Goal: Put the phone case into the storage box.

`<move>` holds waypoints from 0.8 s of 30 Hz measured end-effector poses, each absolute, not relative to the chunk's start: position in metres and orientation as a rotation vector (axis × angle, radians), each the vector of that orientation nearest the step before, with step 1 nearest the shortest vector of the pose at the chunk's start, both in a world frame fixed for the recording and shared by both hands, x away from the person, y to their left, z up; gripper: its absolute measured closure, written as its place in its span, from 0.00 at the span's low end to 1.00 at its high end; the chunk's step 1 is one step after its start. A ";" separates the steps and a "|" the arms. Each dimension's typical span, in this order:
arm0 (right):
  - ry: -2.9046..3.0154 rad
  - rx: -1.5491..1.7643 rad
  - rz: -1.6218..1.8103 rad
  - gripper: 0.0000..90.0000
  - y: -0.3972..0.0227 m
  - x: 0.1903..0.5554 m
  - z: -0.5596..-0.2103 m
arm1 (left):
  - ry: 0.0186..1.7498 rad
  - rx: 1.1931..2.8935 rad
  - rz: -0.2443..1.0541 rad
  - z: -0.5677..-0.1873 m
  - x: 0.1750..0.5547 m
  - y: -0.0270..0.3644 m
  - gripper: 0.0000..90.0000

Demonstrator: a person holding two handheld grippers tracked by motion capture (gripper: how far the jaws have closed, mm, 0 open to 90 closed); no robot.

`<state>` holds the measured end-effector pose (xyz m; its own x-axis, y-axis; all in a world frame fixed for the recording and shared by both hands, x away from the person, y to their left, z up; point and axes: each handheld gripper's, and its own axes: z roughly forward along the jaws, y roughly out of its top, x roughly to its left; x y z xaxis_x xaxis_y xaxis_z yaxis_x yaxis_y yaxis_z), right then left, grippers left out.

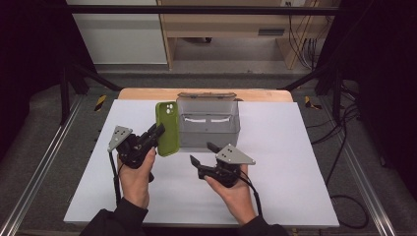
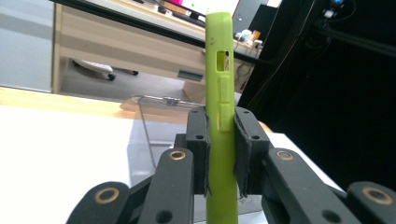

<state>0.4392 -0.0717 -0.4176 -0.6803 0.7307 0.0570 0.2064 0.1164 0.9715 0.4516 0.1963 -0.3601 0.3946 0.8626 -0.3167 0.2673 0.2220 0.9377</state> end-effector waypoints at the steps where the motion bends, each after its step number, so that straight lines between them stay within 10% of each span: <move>1: 1.986 0.913 1.545 0.22 -0.081 0.439 -0.420 | 1.138 1.331 0.571 -0.359 0.452 0.196 0.87; 24: 1.849 0.914 1.495 0.11 -0.209 0.420 -0.447 | 1.176 1.386 0.649 -0.321 0.483 0.193 0.87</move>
<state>0.4195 -0.2087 -0.4466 -0.5931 0.8049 -0.0210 0.1481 0.1347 0.9798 0.4835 0.1932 -0.3212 0.3454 0.9062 -0.2439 0.2769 0.1499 0.9491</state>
